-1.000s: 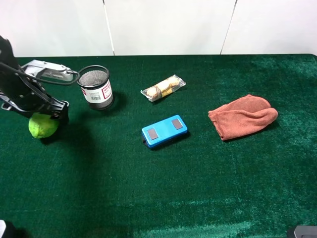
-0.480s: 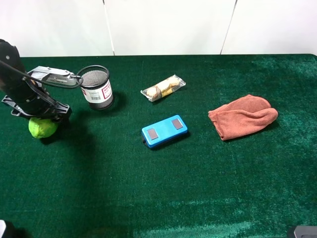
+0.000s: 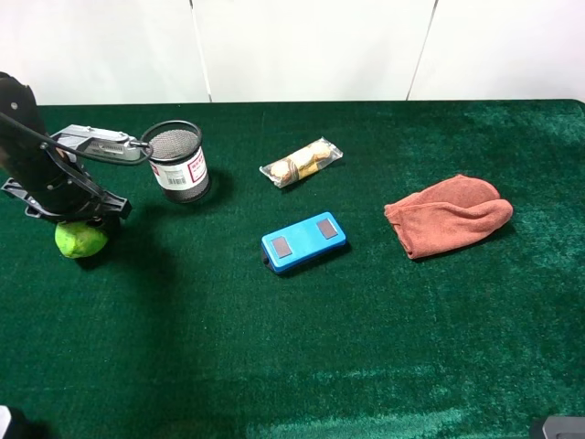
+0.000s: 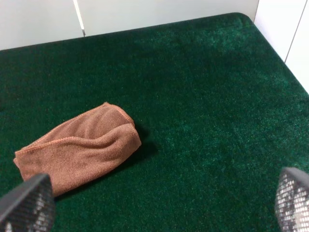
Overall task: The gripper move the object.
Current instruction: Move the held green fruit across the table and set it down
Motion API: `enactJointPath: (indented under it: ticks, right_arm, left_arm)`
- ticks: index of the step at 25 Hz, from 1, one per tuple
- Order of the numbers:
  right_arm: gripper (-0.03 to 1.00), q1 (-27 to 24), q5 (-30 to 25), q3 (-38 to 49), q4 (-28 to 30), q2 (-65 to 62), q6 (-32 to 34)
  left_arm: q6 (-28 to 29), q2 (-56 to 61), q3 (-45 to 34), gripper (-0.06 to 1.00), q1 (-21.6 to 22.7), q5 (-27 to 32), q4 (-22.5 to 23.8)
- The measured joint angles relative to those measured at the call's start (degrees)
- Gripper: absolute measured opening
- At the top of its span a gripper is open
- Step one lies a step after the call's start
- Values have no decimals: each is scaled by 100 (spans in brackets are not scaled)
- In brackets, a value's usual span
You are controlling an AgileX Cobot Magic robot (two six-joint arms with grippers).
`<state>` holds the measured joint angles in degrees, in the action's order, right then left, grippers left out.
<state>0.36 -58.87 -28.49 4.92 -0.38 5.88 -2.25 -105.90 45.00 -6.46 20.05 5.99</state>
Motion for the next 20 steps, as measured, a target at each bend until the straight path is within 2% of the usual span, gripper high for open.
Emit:
enactJointPath:
  ticks: [8,14,20]
  right_arm:
    - [70,0,0,0,0,0,0]
    - [70,0,0,0,0,0,0]
    - [70,0,0,0,0,0,0]
  left_arm:
    - [0,21,0,64,0,38,0]
    - [0,462,-5,64,0,213,0]
    - [86,1079,-5,64,0,692,0]
